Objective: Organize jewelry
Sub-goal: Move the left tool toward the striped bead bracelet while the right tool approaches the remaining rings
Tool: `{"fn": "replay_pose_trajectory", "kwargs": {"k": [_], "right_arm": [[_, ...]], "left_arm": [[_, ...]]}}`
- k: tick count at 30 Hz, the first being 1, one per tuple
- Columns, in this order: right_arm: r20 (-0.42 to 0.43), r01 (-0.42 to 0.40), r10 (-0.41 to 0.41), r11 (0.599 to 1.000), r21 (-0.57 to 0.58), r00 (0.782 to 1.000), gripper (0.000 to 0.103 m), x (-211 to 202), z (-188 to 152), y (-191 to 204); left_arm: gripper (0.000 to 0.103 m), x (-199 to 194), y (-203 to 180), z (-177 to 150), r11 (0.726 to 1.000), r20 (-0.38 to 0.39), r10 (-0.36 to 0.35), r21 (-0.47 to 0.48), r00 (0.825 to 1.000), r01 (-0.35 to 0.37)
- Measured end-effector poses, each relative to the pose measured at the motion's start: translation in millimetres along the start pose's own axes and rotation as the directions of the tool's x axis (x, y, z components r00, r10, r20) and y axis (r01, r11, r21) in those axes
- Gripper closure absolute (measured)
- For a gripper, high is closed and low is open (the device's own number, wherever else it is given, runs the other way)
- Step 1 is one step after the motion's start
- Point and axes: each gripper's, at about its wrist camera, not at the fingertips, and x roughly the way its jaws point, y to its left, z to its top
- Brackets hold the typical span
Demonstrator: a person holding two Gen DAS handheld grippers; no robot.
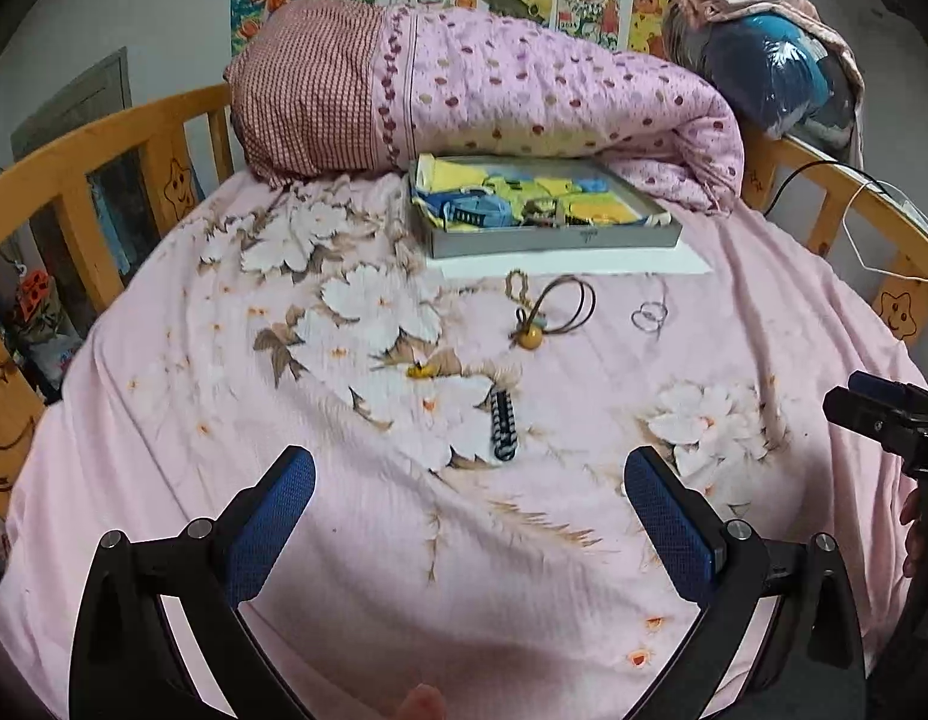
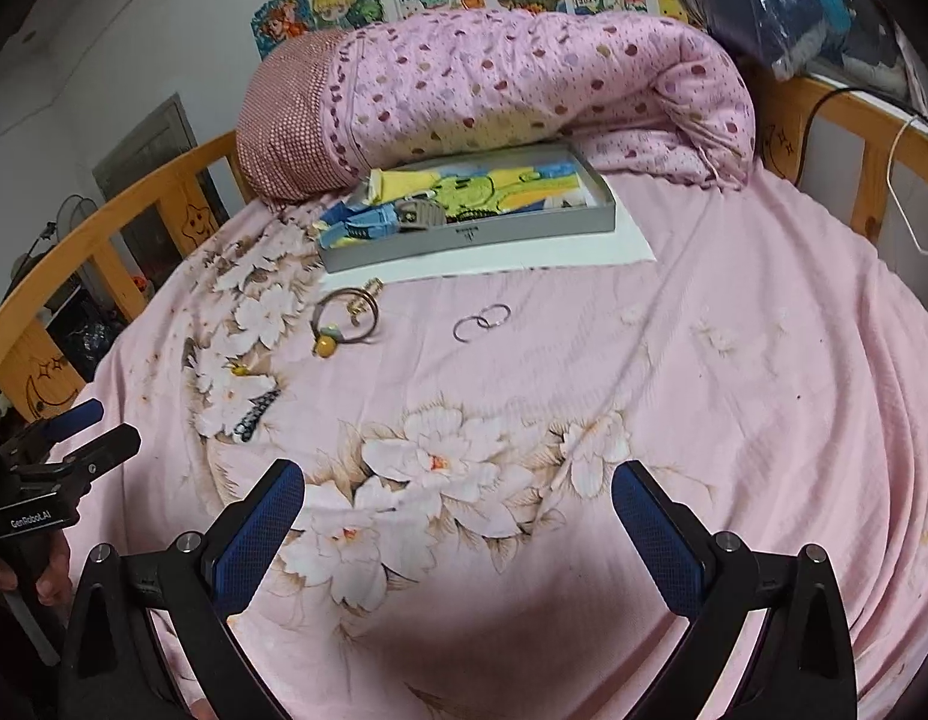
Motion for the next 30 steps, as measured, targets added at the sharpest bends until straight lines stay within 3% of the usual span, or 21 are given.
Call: {"fn": "replay_pose_trajectory", "kwargs": {"k": [7,22,30], "right_arm": [[-0.031,0.005,-0.004,1.0,0.017,0.999,0.0,16.3,-3.9,-7.6],[-0.074,0.01,-0.012,1.0,-0.02,0.997,0.0,49.9,-6.5,-18.4],[-0.078,0.029,-0.031,0.999,-0.02,0.997,0.0,64.2,-0.1,-31.8]], "left_arm": [[0.002,21.0,3.8,-4.5,0.999,-0.041,-0.03,-0.021,0.999,0.029],[0.002,66.6,-13.0,-4.3,0.993,-0.108,-0.082,0.081,0.991,0.091],[0.003,78.9,-10.2,1.7,0.993,-0.11,-0.098,0.053,0.989,0.104]]}}
